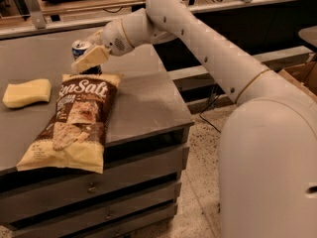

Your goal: Move pepsi can near brown chip bag

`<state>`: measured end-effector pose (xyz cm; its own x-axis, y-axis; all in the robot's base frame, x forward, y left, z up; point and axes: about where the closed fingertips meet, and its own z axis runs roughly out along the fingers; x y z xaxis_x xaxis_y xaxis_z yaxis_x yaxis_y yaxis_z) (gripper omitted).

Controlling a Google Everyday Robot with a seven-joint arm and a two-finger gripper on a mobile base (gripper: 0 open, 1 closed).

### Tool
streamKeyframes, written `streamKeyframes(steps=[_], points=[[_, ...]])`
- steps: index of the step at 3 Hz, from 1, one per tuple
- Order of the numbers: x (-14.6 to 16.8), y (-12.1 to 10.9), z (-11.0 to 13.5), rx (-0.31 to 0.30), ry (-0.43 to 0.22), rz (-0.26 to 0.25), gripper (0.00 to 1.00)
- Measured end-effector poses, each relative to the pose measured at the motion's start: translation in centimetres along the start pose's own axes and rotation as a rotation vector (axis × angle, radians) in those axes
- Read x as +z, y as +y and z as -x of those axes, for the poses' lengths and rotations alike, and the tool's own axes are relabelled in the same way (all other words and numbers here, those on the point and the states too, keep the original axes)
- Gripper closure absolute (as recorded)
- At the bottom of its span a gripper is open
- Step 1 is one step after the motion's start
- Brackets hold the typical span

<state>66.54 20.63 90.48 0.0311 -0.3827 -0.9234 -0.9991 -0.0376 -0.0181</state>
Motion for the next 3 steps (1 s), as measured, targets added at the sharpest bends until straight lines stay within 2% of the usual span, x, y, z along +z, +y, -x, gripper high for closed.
streamKeyframes(steps=[1,2,3], points=[[0.0,0.0,0.0,-0.001,0.0,0.0,0.0],[-3.3,0.3,4.7,-0.108,-0.005,-0.059,0.0],[-5.8,0.7,8.2,-0.189,-0.02,-0.107,0.0]])
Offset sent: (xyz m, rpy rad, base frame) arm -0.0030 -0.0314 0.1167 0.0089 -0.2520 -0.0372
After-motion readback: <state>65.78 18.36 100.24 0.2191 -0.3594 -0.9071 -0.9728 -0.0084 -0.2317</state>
